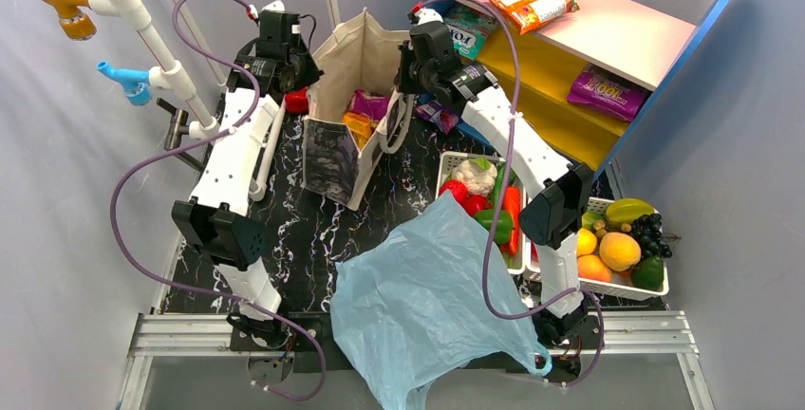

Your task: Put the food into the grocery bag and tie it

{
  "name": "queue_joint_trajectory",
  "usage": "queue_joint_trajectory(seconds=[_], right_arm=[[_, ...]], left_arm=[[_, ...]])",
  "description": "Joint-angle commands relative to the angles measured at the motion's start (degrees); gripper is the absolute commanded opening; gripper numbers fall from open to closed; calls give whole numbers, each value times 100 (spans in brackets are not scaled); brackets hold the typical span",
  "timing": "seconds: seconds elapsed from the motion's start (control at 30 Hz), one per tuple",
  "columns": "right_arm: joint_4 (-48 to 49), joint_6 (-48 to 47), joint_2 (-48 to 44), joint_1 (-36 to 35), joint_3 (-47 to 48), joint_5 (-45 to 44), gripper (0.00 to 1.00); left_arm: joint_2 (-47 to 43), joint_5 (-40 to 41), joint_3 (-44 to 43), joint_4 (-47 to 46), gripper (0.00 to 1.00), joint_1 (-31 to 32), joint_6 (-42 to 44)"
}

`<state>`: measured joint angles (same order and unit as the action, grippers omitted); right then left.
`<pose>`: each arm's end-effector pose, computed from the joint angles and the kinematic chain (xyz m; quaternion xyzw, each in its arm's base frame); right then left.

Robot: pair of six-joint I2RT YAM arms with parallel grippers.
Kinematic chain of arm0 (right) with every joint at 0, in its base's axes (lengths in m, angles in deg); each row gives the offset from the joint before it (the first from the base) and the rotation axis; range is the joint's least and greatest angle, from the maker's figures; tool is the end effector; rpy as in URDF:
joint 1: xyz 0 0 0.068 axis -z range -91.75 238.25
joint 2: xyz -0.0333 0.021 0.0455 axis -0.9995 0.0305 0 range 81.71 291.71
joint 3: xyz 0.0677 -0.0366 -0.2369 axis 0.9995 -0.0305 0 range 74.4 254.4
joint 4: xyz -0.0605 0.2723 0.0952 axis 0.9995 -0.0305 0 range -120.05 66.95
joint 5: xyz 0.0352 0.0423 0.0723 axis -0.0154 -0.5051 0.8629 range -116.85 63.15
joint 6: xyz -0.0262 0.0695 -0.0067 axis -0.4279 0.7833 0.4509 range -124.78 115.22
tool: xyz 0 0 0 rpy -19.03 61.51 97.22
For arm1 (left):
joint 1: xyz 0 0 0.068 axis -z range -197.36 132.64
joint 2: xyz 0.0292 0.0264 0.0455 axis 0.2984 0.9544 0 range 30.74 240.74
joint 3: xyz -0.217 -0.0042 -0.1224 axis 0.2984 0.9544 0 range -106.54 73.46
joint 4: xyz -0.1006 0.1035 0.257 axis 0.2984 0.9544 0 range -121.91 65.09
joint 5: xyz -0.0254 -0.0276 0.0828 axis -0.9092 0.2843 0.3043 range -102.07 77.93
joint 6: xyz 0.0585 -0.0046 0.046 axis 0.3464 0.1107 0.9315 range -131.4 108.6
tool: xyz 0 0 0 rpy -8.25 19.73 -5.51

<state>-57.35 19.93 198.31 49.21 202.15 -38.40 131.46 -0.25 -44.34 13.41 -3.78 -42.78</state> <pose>0.4078 0.3146 0.3874 -0.0486 0.8308 0.2181 0.5098 0.4249 -0.0895 0.4244 -0.1843 0.8353 -0.1135 0.5055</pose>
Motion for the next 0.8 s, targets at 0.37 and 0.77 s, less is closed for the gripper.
queue_joint_trajectory(seconds=[0.37, 0.77], right_arm=[[-224, -157, -2238, -3, -1147, 785, 80], [-1448, -136, -4500, -77, -3255, 759, 81]], left_arm=[[-1884, 70, 1980, -660, 98, -225, -359], [-4007, -3279, 3866, -962, 90, -70, 741]])
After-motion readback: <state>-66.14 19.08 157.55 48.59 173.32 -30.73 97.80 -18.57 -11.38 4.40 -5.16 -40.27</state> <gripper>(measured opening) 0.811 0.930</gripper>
